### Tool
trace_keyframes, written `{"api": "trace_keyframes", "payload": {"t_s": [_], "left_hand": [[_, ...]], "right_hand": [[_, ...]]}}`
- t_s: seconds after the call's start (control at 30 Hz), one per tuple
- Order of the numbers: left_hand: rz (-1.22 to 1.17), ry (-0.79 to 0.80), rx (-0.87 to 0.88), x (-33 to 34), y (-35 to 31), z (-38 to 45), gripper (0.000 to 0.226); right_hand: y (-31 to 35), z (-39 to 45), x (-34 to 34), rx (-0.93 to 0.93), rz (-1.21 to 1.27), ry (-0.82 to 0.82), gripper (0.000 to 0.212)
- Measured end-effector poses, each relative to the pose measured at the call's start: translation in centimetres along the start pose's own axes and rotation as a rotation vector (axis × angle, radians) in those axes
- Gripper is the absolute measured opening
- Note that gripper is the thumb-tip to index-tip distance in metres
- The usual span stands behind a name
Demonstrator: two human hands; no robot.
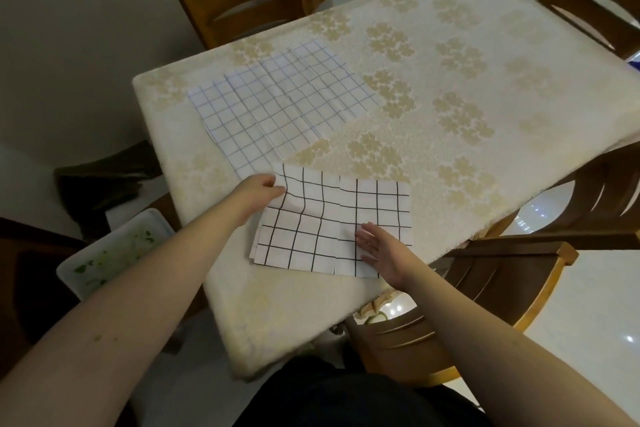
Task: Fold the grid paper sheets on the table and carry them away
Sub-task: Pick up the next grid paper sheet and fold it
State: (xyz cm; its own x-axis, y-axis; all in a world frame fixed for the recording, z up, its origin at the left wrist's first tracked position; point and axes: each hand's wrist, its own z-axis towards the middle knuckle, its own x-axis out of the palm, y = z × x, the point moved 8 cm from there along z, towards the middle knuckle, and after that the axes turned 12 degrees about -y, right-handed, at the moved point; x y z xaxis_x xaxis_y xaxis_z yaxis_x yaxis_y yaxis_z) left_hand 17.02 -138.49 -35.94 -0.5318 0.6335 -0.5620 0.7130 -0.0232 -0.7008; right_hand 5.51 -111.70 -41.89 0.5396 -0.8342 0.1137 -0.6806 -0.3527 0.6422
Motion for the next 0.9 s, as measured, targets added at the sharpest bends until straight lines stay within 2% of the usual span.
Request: {"api": "trace_keyframes", "payload": {"t_s": [0.17, 0.4, 0.5, 0.63, 0.77, 0.9], "left_hand": [[0.077, 0.023, 0.158, 0.8, -6.5, -2.3, 0.009], [-0.066, 0.112, 0.089, 6.1, -12.1, -4.9, 0.012], [-0.147, 0.184, 0.047, 10.2, -12.9, -5.5, 0.009], [-0.227, 0.255, -0.001, 14.8, -12.5, -5.8, 0.025], [-0.253, 0.158, -0.036, 15.8, -10.1, -4.5, 0.020], [-0.103, -0.062, -0.085, 14.0, -5.6, -2.5, 0.014]], "right_hand": [[-0.5, -1.0, -1.0, 0.001, -0.008, -0.007, 0.052], [0.4, -1.5, -2.3, 0.051, 0.019, 0.045, 0.049], [1.3, -0.7, -4.6, 0.041, 0.047, -0.017, 0.044], [3.0, 0.9, -9.1, 0.041, 0.051, -0.226, 0.039], [4.8, 2.4, -12.7, 0.002, 0.027, -0.369, 0.036], [5.4, 3.4, -13.6, -0.060, -0.024, -0.389, 0.041]]}}
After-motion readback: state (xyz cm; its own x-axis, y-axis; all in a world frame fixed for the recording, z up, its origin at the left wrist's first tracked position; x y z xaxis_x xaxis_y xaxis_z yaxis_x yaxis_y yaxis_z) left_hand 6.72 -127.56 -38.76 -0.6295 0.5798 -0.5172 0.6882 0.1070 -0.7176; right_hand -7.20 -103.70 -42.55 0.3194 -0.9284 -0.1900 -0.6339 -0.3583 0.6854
